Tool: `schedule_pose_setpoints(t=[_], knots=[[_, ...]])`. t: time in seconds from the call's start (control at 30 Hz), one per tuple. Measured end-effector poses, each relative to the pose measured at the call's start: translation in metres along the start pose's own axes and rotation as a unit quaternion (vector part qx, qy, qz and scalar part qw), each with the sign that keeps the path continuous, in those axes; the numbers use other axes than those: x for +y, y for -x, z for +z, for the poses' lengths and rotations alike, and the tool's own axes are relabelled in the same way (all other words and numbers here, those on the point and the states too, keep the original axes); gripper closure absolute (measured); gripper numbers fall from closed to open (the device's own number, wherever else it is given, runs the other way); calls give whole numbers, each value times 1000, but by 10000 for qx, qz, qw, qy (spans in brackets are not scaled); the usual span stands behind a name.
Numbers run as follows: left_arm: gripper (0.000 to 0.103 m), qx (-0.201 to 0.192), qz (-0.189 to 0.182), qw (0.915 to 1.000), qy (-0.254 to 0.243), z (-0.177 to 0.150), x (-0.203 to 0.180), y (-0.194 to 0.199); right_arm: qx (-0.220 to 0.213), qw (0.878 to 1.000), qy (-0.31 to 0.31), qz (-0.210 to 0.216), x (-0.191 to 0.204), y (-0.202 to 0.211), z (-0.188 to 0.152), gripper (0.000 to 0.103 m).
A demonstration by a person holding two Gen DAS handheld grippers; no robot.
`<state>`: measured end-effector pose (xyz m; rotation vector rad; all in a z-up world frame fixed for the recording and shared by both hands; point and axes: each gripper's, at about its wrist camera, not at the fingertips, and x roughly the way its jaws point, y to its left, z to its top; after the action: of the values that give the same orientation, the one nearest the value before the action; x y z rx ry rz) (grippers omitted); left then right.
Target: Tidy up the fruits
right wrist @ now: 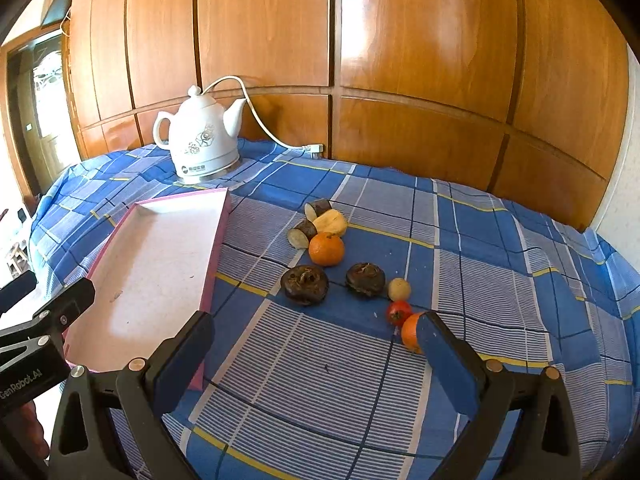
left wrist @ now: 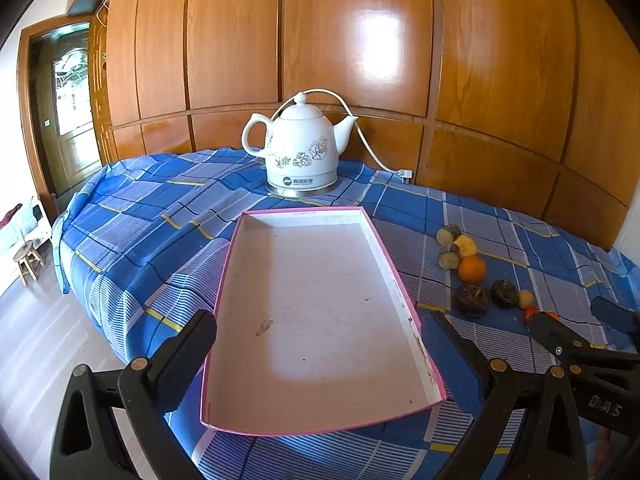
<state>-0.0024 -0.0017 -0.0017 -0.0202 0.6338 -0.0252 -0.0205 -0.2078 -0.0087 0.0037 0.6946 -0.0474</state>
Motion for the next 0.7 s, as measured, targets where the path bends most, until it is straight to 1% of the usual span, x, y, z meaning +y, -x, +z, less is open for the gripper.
schedule_pose_setpoints(t=[0.7], knots=[[0,-57,-35,10000,-2,1,-2,6,-62,10000,23,23,2,4,1,0]])
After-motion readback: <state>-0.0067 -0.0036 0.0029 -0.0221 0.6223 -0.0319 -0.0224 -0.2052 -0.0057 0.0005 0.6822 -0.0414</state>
